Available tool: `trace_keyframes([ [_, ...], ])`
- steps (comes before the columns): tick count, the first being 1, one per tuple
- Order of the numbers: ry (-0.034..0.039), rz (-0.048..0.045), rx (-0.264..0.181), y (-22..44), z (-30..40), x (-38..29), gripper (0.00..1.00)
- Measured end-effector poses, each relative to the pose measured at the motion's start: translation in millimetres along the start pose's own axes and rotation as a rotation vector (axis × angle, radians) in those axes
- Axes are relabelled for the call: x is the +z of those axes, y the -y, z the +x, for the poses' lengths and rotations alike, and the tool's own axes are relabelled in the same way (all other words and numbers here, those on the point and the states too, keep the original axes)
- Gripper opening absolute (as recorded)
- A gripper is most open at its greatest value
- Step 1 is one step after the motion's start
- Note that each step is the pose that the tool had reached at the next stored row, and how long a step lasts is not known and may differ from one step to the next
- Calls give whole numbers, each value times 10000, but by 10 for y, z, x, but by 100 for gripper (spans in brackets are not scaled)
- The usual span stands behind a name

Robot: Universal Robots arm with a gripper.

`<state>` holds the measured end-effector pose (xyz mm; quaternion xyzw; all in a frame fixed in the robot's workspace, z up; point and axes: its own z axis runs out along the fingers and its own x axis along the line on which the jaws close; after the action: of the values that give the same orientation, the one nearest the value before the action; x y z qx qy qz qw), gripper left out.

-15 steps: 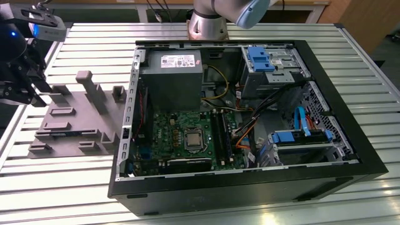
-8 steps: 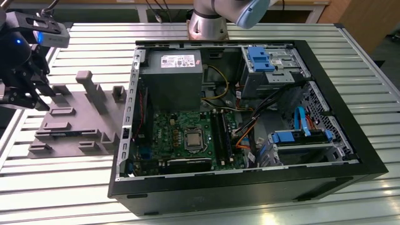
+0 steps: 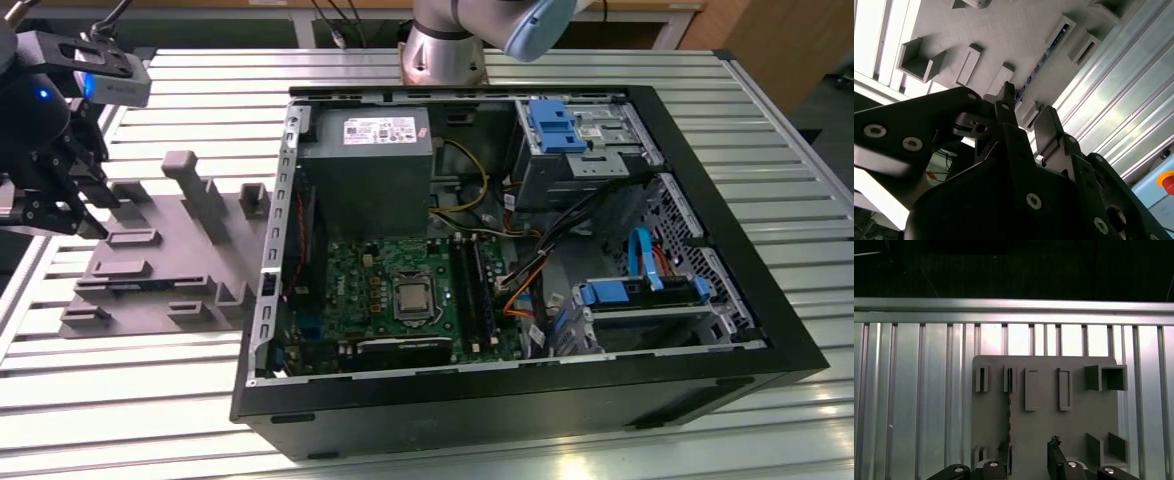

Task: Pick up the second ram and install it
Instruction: 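Pick up the second ram and move it above second insertion slot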

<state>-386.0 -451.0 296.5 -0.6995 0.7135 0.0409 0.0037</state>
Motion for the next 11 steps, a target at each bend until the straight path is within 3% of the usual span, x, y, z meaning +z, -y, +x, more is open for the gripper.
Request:
trace_keyframes([
  [7,1,0,0,0,0,2,43],
  [11,6,4,-2,0,20,39,43],
])
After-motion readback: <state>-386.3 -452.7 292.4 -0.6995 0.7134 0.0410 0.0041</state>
